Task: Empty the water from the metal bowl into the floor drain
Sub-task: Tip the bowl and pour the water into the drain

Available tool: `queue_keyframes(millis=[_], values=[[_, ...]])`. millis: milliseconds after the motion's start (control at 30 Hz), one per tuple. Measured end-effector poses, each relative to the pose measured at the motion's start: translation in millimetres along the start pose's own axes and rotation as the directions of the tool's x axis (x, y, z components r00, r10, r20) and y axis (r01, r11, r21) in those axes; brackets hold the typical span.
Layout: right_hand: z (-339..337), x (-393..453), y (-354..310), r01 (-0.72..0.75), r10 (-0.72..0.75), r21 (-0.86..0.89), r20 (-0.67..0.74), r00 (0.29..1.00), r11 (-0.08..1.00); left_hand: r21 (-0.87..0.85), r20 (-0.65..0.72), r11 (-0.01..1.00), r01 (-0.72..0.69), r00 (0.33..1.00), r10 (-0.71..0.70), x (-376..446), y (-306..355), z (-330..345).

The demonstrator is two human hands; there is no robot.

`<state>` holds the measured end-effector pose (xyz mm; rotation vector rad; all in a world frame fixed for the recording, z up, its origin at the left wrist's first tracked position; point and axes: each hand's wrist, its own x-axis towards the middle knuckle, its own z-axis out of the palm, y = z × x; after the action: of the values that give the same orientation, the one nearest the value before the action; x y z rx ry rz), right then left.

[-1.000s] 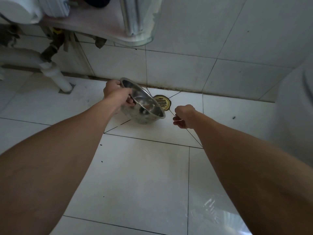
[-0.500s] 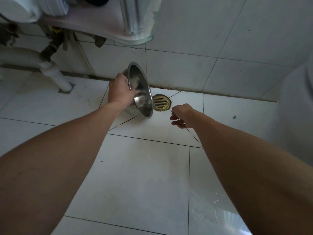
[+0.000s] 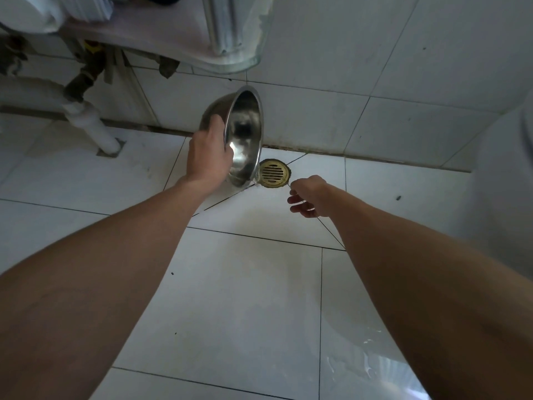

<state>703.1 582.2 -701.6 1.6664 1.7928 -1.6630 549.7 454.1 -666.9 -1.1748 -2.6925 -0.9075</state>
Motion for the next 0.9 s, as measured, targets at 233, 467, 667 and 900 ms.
queue_keyframes(millis=[233,467,667,900], values=[[-1,-3,-1,0.007,-0.007,0.002,0.007,1.000,1.000,0.174,-0.008,0.970,-0.170,0.985,0.174,8,10,-4],[-2,-4,0,0.006,-0.006,-0.003,-0.004,1.000,1.000,0.291,0.072,0.904,-0.312,0.950,0.305,6,18,-7],[-4,-5,-1,0.008,-0.008,0.005,-0.003,1.000,1.000,0.312,0.075,0.899,-0.308,0.951,0.300,5,15,-7],[-6,-5,-1,0.021,-0.021,0.005,0.003,1.000,1.000,0.235,0.030,0.936,-0.260,0.965,0.261,4,13,-9]])
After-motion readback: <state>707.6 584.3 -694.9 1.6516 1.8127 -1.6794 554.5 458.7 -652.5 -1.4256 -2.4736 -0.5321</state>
